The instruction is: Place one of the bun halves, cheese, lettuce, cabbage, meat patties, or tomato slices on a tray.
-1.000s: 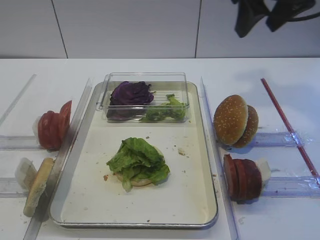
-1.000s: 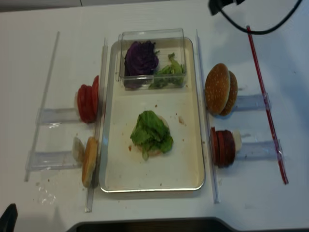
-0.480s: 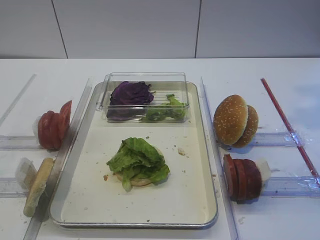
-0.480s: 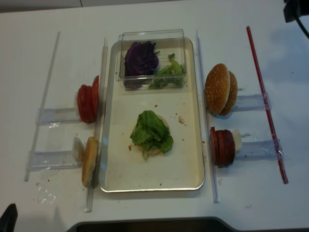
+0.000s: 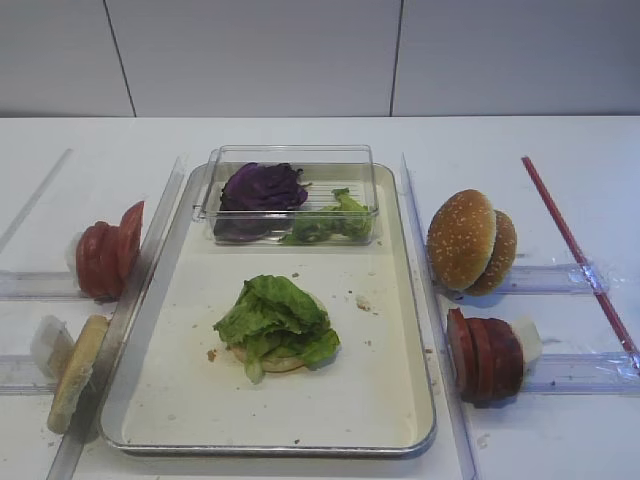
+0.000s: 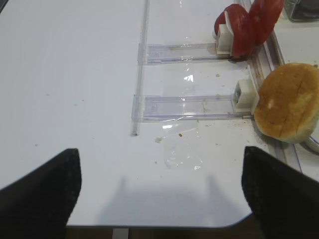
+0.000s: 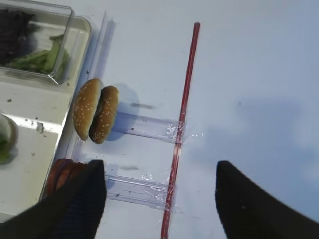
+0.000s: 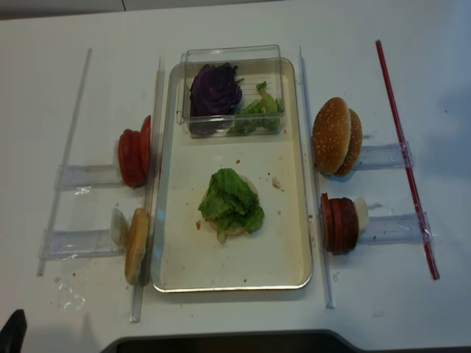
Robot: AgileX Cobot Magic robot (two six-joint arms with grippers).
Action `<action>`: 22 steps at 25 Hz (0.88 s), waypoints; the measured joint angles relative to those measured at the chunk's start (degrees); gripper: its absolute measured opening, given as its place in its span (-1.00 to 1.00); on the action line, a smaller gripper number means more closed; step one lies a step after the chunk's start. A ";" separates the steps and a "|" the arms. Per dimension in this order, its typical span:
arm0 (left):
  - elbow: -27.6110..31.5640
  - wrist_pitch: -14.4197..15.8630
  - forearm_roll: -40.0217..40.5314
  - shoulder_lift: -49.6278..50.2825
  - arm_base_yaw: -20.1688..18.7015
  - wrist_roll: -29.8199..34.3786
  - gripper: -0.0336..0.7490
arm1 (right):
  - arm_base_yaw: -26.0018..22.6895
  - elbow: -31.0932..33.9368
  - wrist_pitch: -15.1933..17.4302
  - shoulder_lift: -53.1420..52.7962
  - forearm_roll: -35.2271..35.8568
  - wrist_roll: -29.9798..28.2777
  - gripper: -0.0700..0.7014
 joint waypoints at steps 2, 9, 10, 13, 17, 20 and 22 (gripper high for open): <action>0.00 0.00 0.00 0.00 0.00 0.00 0.62 | 0.00 0.71 0.14 -3.79 0.14 -0.26 0.45; 0.00 0.00 0.00 0.00 0.00 0.00 0.62 | 0.00 7.31 -2.36 -16.37 0.74 -0.41 0.45; 0.00 0.00 0.00 0.00 0.00 0.00 0.62 | 0.00 8.81 -3.04 -18.20 0.95 -0.41 0.45; 0.00 0.00 0.00 0.00 0.00 0.00 0.62 | 0.00 13.64 -5.17 -23.53 1.44 -0.41 0.45; 0.00 0.00 0.00 0.00 0.00 0.00 0.62 | 0.00 20.67 -8.31 -30.87 1.68 -0.41 0.45; 0.00 0.00 0.00 0.00 0.00 0.00 0.62 | 0.00 25.88 -9.46 -35.76 1.75 -0.41 0.45; 0.00 0.00 0.00 0.00 0.00 0.00 0.62 | 0.00 29.28 -9.67 -38.93 1.75 -0.41 0.45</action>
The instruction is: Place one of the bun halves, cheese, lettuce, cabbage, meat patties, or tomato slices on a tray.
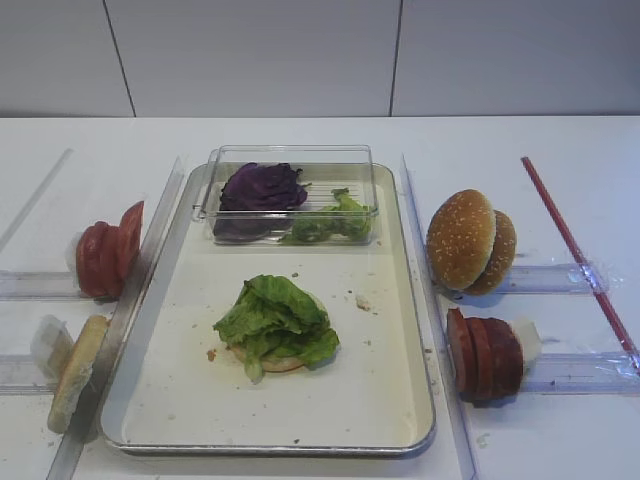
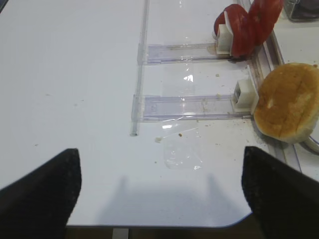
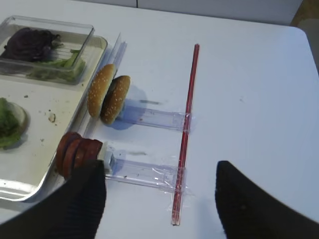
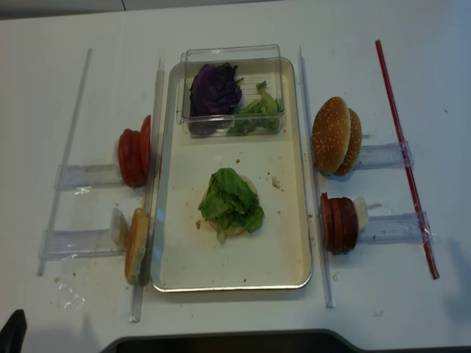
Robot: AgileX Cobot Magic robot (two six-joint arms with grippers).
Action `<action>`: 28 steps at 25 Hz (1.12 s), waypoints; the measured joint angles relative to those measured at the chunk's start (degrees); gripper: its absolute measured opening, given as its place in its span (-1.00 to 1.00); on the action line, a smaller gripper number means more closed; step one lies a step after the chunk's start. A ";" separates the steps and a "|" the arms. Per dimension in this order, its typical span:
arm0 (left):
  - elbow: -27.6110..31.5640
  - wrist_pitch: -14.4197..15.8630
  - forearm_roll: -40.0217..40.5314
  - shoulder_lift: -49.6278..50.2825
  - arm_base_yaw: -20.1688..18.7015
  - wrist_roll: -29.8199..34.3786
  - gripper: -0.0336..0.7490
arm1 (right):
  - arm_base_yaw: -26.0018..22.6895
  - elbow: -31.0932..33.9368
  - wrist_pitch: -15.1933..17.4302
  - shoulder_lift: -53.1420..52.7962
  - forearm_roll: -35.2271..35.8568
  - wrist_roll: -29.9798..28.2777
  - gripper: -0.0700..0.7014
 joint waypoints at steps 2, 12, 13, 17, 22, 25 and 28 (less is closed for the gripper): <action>0.00 0.00 0.00 0.00 0.00 0.00 0.62 | 0.00 3.60 0.00 -2.83 0.00 0.00 0.45; 0.00 0.00 0.00 0.00 0.00 0.00 0.62 | 0.00 18.47 2.11 -14.36 0.00 0.00 0.45; 0.00 0.00 0.00 0.00 0.00 0.00 0.62 | -0.05 18.74 2.40 -14.98 0.00 0.00 0.45; 0.00 0.00 0.00 0.00 0.00 0.11 0.62 | -0.05 18.74 2.54 -16.70 0.00 0.00 0.45; 0.00 0.00 0.00 0.00 0.00 0.11 0.62 | -0.05 18.74 2.54 -20.40 0.00 0.00 0.45; 0.00 0.00 0.00 0.00 0.00 0.11 0.62 | -0.05 18.74 2.70 -22.00 0.00 0.00 0.45; 0.00 0.00 -0.10 0.00 0.00 0.11 0.62 | -0.05 18.74 2.76 -21.99 -0.26 0.66 0.45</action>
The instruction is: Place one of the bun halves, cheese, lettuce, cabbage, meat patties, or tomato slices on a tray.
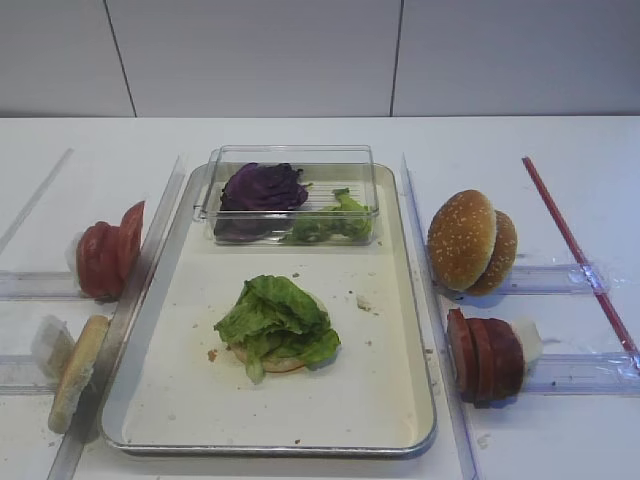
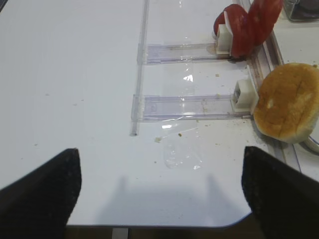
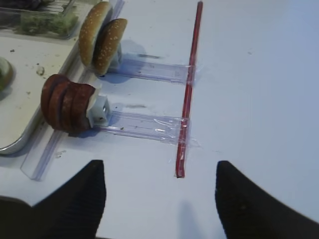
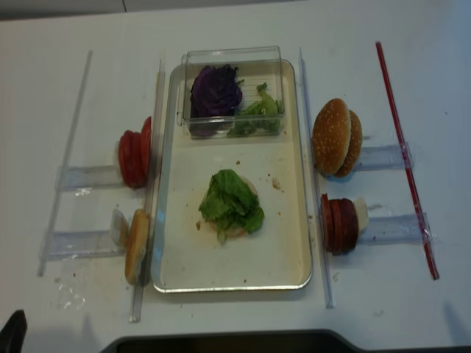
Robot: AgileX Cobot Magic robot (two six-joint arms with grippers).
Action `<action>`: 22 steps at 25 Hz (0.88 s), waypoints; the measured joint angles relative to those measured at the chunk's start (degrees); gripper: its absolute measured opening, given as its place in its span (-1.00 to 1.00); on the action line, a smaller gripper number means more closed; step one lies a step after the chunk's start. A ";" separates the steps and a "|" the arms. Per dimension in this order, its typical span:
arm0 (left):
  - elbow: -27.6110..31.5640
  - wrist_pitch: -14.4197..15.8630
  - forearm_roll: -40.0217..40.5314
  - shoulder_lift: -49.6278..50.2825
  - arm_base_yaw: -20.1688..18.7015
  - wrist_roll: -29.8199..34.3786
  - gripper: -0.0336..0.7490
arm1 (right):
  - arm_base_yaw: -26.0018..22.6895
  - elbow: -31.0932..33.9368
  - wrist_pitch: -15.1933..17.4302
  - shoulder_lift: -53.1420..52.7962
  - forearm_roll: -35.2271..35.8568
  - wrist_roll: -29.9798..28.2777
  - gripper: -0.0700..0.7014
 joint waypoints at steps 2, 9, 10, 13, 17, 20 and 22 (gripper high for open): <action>0.00 0.00 0.00 0.00 0.00 0.00 0.62 | 0.00 0.00 0.00 0.00 -1.54 2.44 0.45; 0.00 0.00 0.00 0.00 0.00 0.00 0.62 | 0.00 0.05 0.00 0.00 -4.48 6.19 0.45; 0.00 0.00 0.00 0.00 0.00 0.00 0.62 | 0.00 0.05 0.00 0.00 -4.52 6.27 0.45; 0.00 0.00 0.00 0.00 0.00 0.00 0.62 | 0.00 0.05 0.00 0.00 -4.62 6.27 0.45; 0.00 0.00 0.00 0.00 0.00 0.00 0.62 | 0.00 0.14 0.00 0.00 -4.62 6.27 0.45; 0.00 0.00 0.00 0.00 0.00 0.00 0.62 | 0.00 0.14 0.00 0.00 -4.62 6.27 0.45; 0.00 0.00 0.00 0.00 0.00 0.00 0.62 | 0.00 0.14 0.00 0.00 -4.62 6.27 0.45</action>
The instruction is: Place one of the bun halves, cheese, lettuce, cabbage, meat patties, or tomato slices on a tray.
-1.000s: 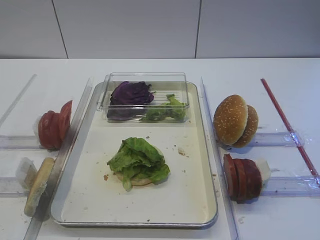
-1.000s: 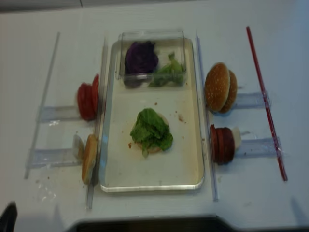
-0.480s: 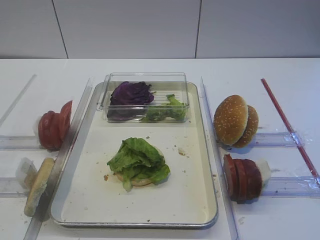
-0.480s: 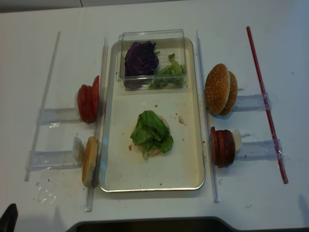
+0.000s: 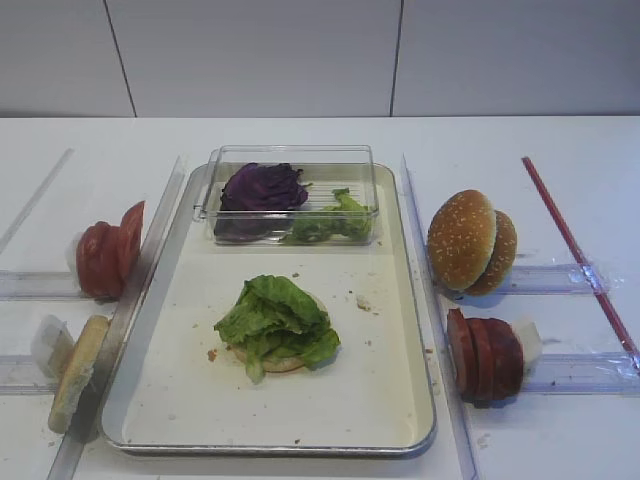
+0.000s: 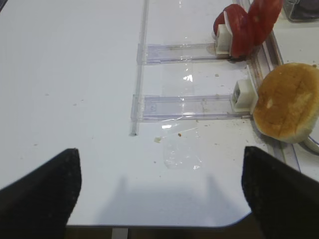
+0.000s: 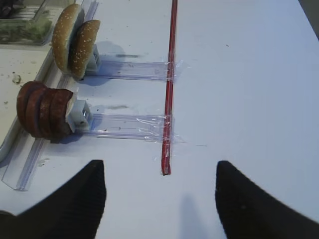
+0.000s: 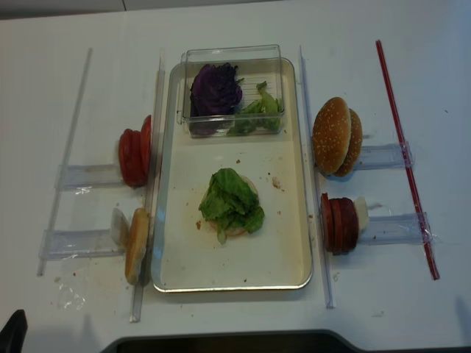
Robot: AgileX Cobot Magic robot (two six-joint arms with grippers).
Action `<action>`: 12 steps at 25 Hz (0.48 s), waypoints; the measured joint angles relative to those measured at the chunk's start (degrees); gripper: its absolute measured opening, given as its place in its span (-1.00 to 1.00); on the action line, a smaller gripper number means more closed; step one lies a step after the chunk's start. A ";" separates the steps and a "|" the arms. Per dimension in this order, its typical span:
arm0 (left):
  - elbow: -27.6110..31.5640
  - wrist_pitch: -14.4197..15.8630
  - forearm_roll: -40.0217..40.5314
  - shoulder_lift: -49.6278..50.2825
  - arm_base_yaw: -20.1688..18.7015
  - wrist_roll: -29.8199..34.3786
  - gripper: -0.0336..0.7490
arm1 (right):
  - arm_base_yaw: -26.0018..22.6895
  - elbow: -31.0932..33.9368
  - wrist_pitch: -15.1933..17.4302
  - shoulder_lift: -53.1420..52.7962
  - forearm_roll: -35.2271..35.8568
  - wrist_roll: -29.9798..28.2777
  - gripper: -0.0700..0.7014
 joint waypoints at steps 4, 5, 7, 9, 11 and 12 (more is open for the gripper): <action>0.00 0.00 0.00 0.00 0.00 0.00 0.62 | 0.00 0.00 0.00 0.00 0.00 0.00 0.45; 0.00 0.00 0.00 0.00 0.00 0.00 0.62 | 0.00 0.00 0.00 0.00 0.00 0.04 0.45; 0.00 0.00 0.00 0.00 0.00 0.00 0.62 | 0.00 0.00 0.00 0.00 0.00 0.14 0.45; 0.00 0.00 0.00 0.00 0.00 0.00 0.62 | 0.00 0.00 0.00 0.00 0.00 0.14 0.45; 0.00 0.00 0.00 0.00 0.00 0.00 0.62 | 0.00 0.00 0.00 0.00 0.00 0.14 0.45; 0.00 0.00 0.00 0.00 0.00 0.00 0.62 | 0.00 0.00 0.00 0.00 0.00 0.14 0.45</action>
